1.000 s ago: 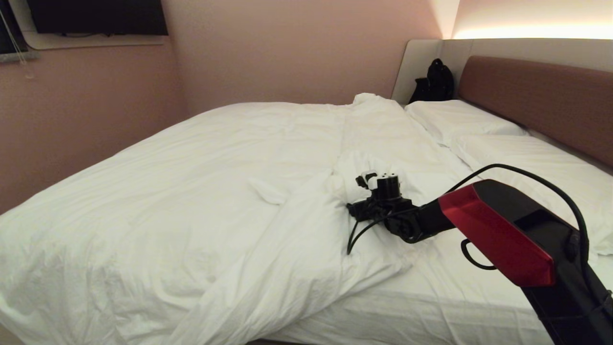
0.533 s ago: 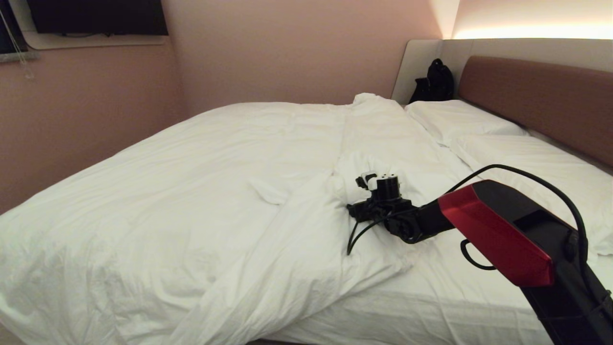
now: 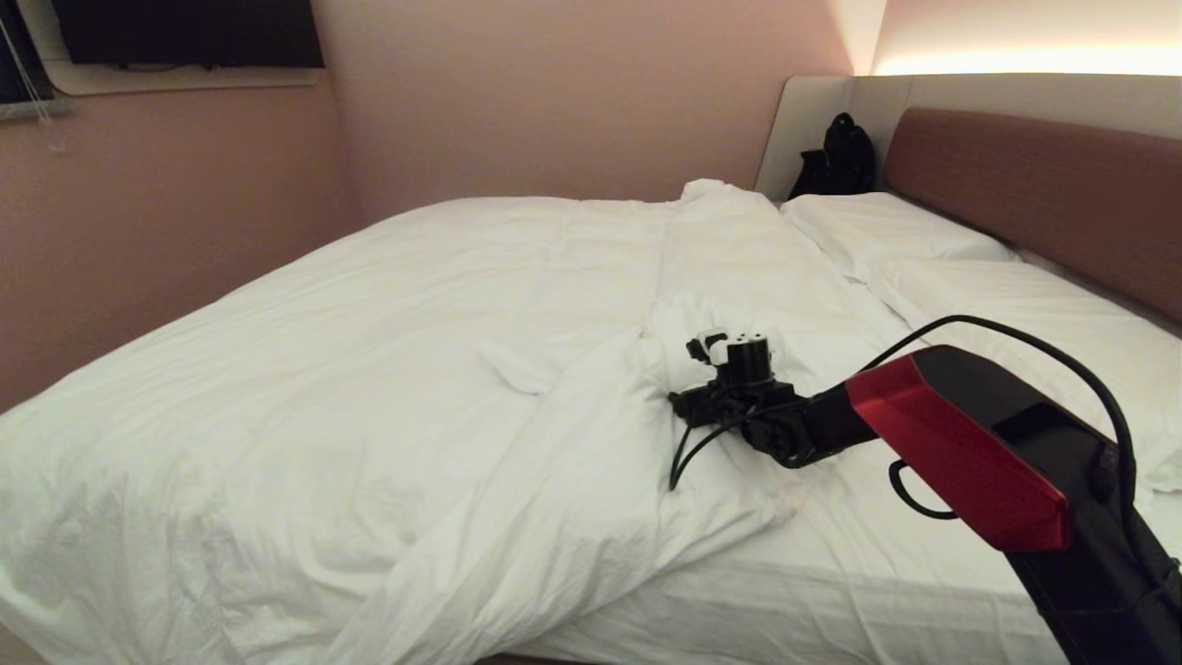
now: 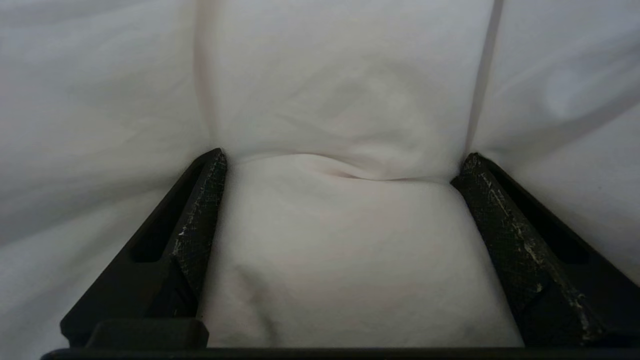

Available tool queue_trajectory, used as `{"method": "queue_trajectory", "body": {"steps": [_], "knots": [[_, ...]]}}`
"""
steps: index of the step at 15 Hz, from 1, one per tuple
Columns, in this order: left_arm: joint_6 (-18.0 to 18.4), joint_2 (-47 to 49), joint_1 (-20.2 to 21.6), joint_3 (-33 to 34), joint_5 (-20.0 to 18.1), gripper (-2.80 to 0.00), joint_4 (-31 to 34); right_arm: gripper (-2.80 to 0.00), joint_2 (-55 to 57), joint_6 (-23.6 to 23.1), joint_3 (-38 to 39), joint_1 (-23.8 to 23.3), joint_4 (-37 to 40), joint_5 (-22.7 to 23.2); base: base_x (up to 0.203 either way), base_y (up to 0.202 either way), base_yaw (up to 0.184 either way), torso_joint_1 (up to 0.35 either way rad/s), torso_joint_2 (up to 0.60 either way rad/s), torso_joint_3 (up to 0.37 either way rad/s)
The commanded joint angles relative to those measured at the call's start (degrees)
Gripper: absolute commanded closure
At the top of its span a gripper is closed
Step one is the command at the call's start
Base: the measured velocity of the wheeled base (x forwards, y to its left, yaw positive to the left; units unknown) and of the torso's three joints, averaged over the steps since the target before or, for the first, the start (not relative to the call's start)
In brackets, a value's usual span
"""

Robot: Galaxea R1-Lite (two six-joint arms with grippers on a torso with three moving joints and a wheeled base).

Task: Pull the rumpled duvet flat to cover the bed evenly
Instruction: Flatten the corners of the folded blanket

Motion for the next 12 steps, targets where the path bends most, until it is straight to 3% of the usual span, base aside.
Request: {"method": "queue_trajectory", "body": {"steps": [1, 2, 4, 12], "knots": [[0.0, 0.0, 0.0, 0.0, 0.0, 0.00, 0.0, -2.80, -0.9, 0.0, 0.0, -0.1, -0.3, -0.1, 0.000, 0.000, 0.000, 0.000, 0.00, 0.000], [0.0, 0.0, 0.0, 0.0, 0.0, 0.00, 0.0, -2.80, -0.9, 0.0, 0.0, -0.1, -0.2, -0.1, 0.000, 0.000, 0.000, 0.000, 0.00, 0.000], [0.0, 0.0, 0.0, 0.0, 0.0, 0.00, 0.0, 0.00, -0.7, 0.0, 0.0, 0.0, -0.3, -0.1, 0.000, 0.000, 0.000, 0.000, 0.00, 0.000], [0.0, 0.0, 0.0, 0.0, 0.0, 0.00, 0.0, 0.00, -0.8, 0.0, -0.4, -0.3, -0.3, -0.1, 0.000, 0.000, 0.000, 0.000, 0.00, 0.000]]}}
